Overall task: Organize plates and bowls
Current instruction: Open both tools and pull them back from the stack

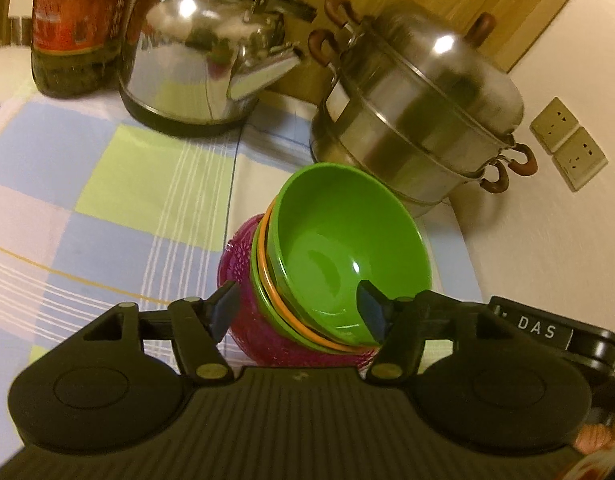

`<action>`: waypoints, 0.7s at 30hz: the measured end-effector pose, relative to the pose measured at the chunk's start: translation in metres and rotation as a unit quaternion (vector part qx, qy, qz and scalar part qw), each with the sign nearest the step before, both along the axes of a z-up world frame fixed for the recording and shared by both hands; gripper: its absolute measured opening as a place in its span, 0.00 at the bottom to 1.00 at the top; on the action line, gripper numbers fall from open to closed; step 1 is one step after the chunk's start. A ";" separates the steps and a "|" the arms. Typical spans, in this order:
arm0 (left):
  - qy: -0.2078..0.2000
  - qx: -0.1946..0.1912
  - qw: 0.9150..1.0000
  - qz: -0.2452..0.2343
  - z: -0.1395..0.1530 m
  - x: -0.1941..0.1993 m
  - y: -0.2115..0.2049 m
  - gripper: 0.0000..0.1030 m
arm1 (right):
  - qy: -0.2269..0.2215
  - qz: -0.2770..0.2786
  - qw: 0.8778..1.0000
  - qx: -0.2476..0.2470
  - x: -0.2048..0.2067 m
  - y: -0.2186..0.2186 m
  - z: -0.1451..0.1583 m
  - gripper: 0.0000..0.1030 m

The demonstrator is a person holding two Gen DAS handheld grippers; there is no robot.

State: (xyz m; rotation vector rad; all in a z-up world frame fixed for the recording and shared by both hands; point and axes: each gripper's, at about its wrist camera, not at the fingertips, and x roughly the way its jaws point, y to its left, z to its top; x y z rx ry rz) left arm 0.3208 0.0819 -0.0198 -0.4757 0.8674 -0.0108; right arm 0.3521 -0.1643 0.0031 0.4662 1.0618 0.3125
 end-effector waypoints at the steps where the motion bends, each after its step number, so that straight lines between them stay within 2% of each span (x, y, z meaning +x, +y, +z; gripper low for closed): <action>1: -0.003 0.002 1.000 0.000 0.003 -0.003 0.000 0.63 | -0.002 0.000 1.000 -0.001 -0.003 -0.001 0.003 0.49; 10: -0.030 0.033 0.999 -0.005 0.025 -0.042 -0.009 0.69 | -0.021 -0.005 1.000 -0.002 -0.037 -0.011 0.026 0.51; 15: -0.051 0.077 0.996 -0.014 0.033 -0.069 -0.019 0.70 | -0.028 -0.004 1.000 -0.001 -0.060 -0.015 0.036 0.54; 21: -0.058 0.111 0.992 -0.004 0.035 -0.099 -0.020 0.70 | -0.055 0.005 0.998 -0.016 -0.089 -0.016 0.047 0.55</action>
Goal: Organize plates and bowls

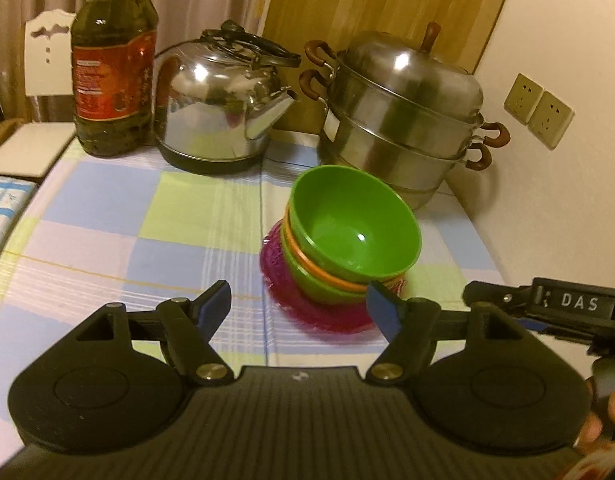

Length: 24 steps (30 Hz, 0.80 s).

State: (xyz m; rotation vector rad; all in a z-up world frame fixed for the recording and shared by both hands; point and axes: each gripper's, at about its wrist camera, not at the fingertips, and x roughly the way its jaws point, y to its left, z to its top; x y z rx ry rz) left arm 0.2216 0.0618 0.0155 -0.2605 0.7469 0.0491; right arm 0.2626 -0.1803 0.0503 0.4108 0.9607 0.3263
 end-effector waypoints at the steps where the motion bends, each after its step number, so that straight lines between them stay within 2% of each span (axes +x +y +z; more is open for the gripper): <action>1: -0.002 0.004 1.000 0.001 0.000 -0.005 0.000 0.70 | -0.003 0.001 1.000 -0.004 -0.004 0.000 0.001 0.55; 5: -0.007 0.030 1.000 -0.003 0.000 -0.024 -0.002 0.70 | -0.017 0.006 1.000 -0.017 -0.021 0.000 0.001 0.55; 17: -0.001 0.057 0.998 -0.025 -0.001 -0.082 -0.019 0.69 | -0.067 0.033 0.995 -0.073 -0.093 0.003 0.006 0.55; 24: 0.017 0.035 0.999 -0.036 -0.007 -0.115 -0.031 0.69 | -0.065 0.040 0.991 -0.111 -0.135 0.005 0.007 0.55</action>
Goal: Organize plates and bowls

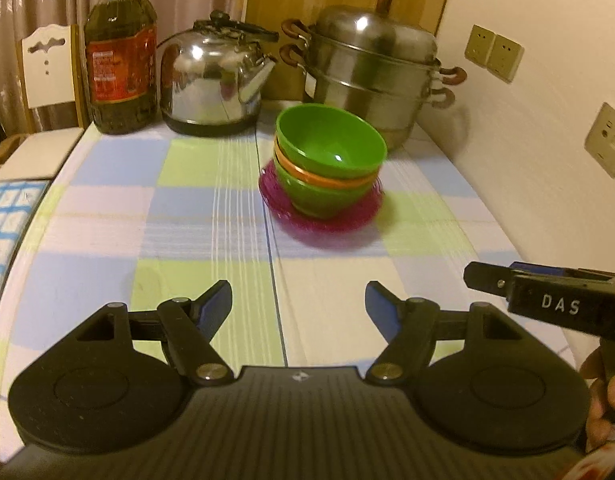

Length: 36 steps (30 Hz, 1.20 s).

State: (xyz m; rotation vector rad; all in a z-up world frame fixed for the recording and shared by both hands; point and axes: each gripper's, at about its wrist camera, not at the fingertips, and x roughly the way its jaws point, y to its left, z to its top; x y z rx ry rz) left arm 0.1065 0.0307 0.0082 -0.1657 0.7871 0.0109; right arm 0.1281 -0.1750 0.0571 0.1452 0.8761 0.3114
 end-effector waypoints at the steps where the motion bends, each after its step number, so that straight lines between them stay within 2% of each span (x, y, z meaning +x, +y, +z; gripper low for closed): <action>1: 0.002 0.001 1.000 0.001 0.000 -0.003 0.000 0.69 | 0.000 0.001 1.000 -0.003 -0.004 0.000 0.000 0.55; 6: 0.011 0.002 1.000 0.012 0.001 -0.023 -0.001 0.69 | 0.000 0.000 1.000 -0.005 -0.027 -0.004 0.003 0.55; 9: 0.018 0.018 0.999 0.022 0.002 -0.034 -0.003 0.69 | -0.003 0.006 1.000 -0.008 -0.039 -0.004 0.007 0.55; 17: 0.011 0.014 1.000 0.023 0.008 -0.057 -0.007 0.70 | -0.010 0.022 1.000 -0.006 -0.063 -0.002 0.014 0.55; 25: 0.011 0.007 1.000 0.012 0.009 -0.070 -0.016 0.70 | -0.019 0.026 0.999 -0.024 -0.081 -0.001 0.020 0.55; 36: 0.012 0.010 1.000 0.005 0.012 -0.077 -0.024 0.70 | -0.008 0.020 0.999 -0.032 -0.097 -0.006 0.014 0.55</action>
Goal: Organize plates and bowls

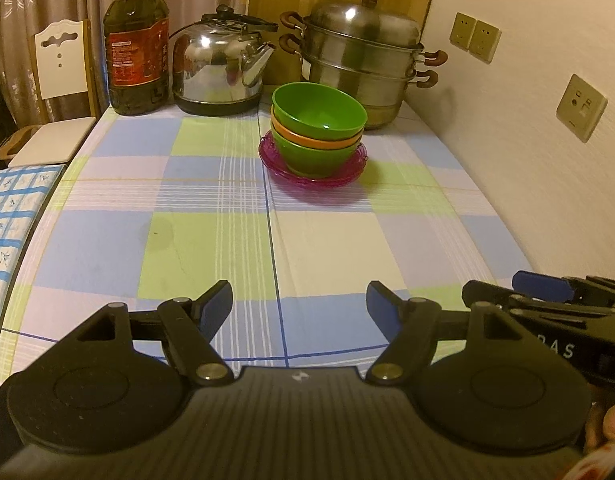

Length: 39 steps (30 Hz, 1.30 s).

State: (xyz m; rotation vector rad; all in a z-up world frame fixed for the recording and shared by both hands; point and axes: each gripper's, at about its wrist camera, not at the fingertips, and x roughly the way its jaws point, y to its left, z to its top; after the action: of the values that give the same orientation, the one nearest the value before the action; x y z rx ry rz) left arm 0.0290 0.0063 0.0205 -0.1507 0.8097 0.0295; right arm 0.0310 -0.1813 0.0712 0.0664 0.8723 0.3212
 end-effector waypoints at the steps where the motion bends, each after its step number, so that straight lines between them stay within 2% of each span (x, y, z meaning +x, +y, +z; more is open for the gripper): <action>1: 0.000 0.001 1.000 0.000 0.000 -0.001 -0.001 0.70 | 0.000 -0.001 1.000 0.001 -0.001 -0.001 0.001 0.55; 12: -0.004 0.011 1.000 -0.003 0.000 -0.002 -0.003 0.70 | -0.004 -0.007 1.000 0.006 -0.001 -0.005 0.004 0.55; 39: -0.003 0.009 1.000 -0.005 0.000 0.000 -0.002 0.70 | -0.002 -0.009 1.000 0.009 0.001 -0.004 0.004 0.55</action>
State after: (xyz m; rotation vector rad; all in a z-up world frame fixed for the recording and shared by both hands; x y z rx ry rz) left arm 0.0285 0.0038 0.0207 -0.1303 0.8046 0.0272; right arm 0.0321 -0.1855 0.0754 0.0892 0.8638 0.3128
